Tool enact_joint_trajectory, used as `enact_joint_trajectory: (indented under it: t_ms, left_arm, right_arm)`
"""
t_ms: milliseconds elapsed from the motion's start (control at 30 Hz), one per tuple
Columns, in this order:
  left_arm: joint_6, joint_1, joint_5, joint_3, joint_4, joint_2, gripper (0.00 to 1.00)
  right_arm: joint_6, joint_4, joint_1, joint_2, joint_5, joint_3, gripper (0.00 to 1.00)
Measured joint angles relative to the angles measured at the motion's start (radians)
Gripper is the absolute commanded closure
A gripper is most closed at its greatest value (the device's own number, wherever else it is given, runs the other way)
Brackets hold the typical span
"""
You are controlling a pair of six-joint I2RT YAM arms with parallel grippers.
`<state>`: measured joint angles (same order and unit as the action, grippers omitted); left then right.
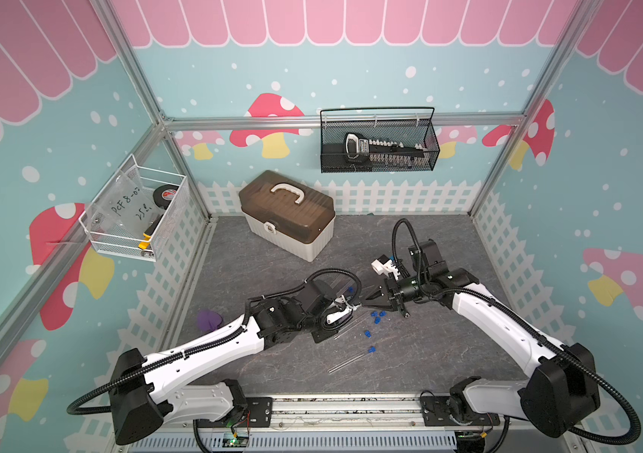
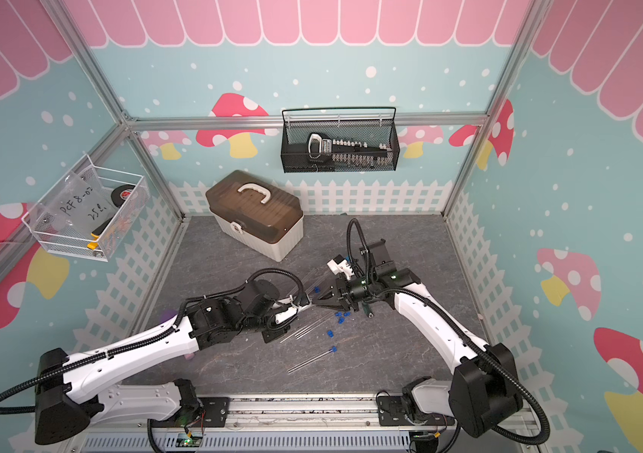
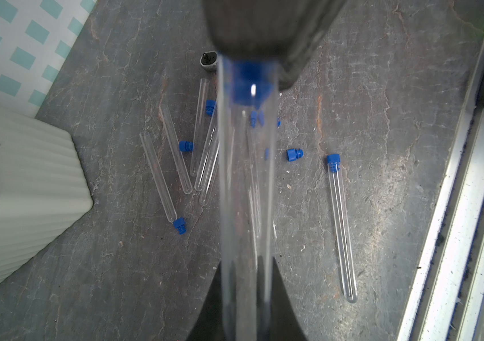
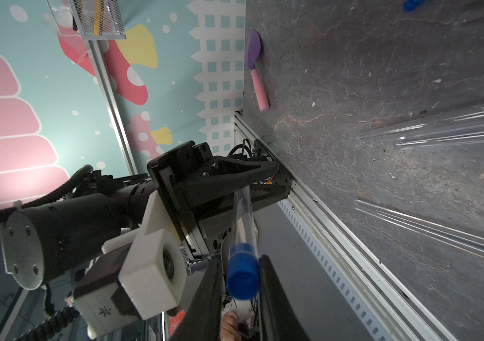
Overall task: Remove stoppers from test tubes
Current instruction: Open the stopper on the test tube.
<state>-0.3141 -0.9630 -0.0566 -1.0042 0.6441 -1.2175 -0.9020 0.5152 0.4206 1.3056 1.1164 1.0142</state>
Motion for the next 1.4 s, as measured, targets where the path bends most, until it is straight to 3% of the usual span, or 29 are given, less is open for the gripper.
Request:
enact_joint_trajectory:
  t_ms: [167,267,300,1033,1400]
  left_arm:
    - [-0.003,0.0,-0.004,0.001,0.002,0.003,1.0]
    - [-0.005,0.0,-0.003,0.005,0.0,0.008,1.0]
    - [-0.007,0.0,-0.003,0.006,0.002,0.011,1.0]
    - [-0.016,-0.007,-0.016,0.017,0.015,0.029,1.0]
    - [-0.016,-0.007,-0.023,0.025,0.018,0.032,1.0]
  right_arm:
    - [-0.01,-0.002,0.0,0.0,-0.001,0.0,0.93]
    - [-0.014,-0.002,0.0,0.0,0.0,0.0,0.74]
    - [-0.017,-0.002,0.0,0.0,0.001,0.0,0.73]
    - [-0.049,-0.045,0.018,0.005,-0.003,-0.002,0.75]
    - [-0.046,-0.044,0.026,0.01,-0.021,-0.007,1.0]
